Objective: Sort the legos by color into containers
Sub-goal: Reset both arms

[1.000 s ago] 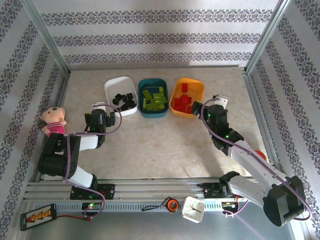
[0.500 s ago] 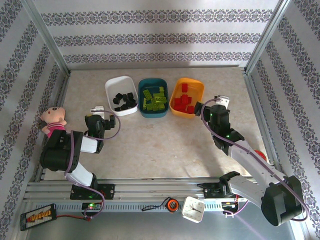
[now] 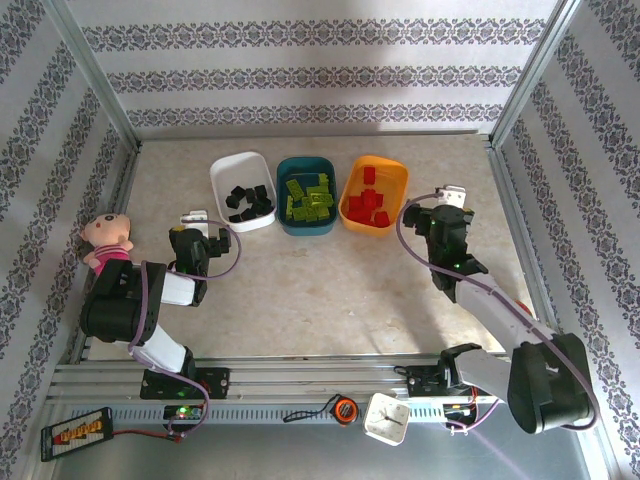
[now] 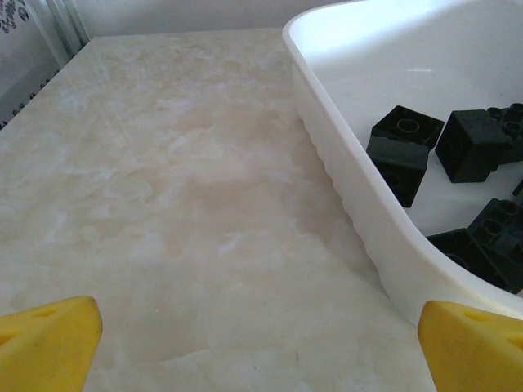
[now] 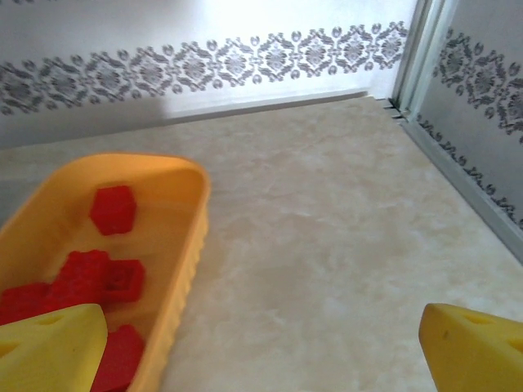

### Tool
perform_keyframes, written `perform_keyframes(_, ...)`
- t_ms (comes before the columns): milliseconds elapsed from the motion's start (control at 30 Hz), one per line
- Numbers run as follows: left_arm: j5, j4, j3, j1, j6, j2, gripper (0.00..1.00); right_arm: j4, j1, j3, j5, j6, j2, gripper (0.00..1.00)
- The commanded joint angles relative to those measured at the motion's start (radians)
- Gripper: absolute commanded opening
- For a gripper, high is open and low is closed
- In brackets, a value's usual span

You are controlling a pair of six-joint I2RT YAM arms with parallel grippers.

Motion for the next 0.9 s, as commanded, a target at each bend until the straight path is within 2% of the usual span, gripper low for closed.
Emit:
perform_keyframes(0, 0.004, 0.046, 0.016, 0.016, -0.004, 0.003, 0.99, 0.128, -0.038, 0.004, -0.034, -0.116, 0.061, 0.98)
perform_keyframes(67, 0.004, 0.047, 0.016, 0.016, -0.004, 0.003, 0.99, 0.215, -0.053, -0.018, -0.067, -0.157, 0.125, 0.98)
perform_keyframes(167, 0.005, 0.046, 0.016, 0.016, -0.004, 0.004, 0.99, 0.23, -0.065, -0.015, -0.071, -0.204, 0.206, 0.98)
perform_keyframes(267, 0.006, 0.046, 0.016, 0.016, -0.004, 0.003, 0.99, 0.262, -0.099, -0.034, -0.105, -0.183, 0.252, 0.98)
perform_keyframes(433, 0.007, 0.046, 0.016, 0.015, -0.005, 0.003, 0.99, 0.507, -0.14, -0.119, -0.165, -0.15, 0.354, 0.98)
perform_keyframes(500, 0.007, 0.046, 0.017, 0.016, -0.005, 0.003, 0.99, 0.433, -0.158, -0.099, -0.229, -0.149, 0.339, 0.98)
perform_keyframes(600, 0.008, 0.046, 0.016, 0.016, -0.005, 0.003, 0.99, 0.472, -0.182, -0.125, -0.333, -0.155, 0.343, 0.98)
perform_keyframes(633, 0.008, 0.046, 0.016, 0.016, -0.004, 0.003, 0.99, 0.543, -0.19, -0.159, -0.351, -0.155, 0.365, 0.98)
perform_keyframes(667, 0.007, 0.046, 0.016, 0.016, -0.004, 0.003, 0.99, 0.712, -0.191, -0.204, -0.338, -0.144, 0.408, 0.98)
perform_keyframes(700, 0.007, 0.046, 0.016, 0.016, -0.004, 0.004, 0.99, 0.72, -0.191, -0.206, -0.329, -0.14, 0.407, 0.98)
perform_keyframes(733, 0.008, 0.046, 0.016, 0.016, -0.005, 0.004, 0.99, 0.618, -0.191, -0.179, -0.322, -0.141, 0.378, 0.98)
perform_keyframes(767, 0.007, 0.047, 0.016, 0.015, -0.004, 0.003, 0.99, 0.595, -0.191, -0.174, -0.321, -0.143, 0.375, 0.98)
perform_keyframes(833, 0.008, 0.046, 0.016, 0.016, -0.004, 0.003, 0.99, 0.672, -0.191, -0.19, -0.312, -0.142, 0.399, 0.98)
perform_keyframes(867, 0.008, 0.046, 0.016, 0.016, -0.004, 0.004, 0.99, 0.653, -0.188, -0.188, -0.305, -0.141, 0.392, 0.98)
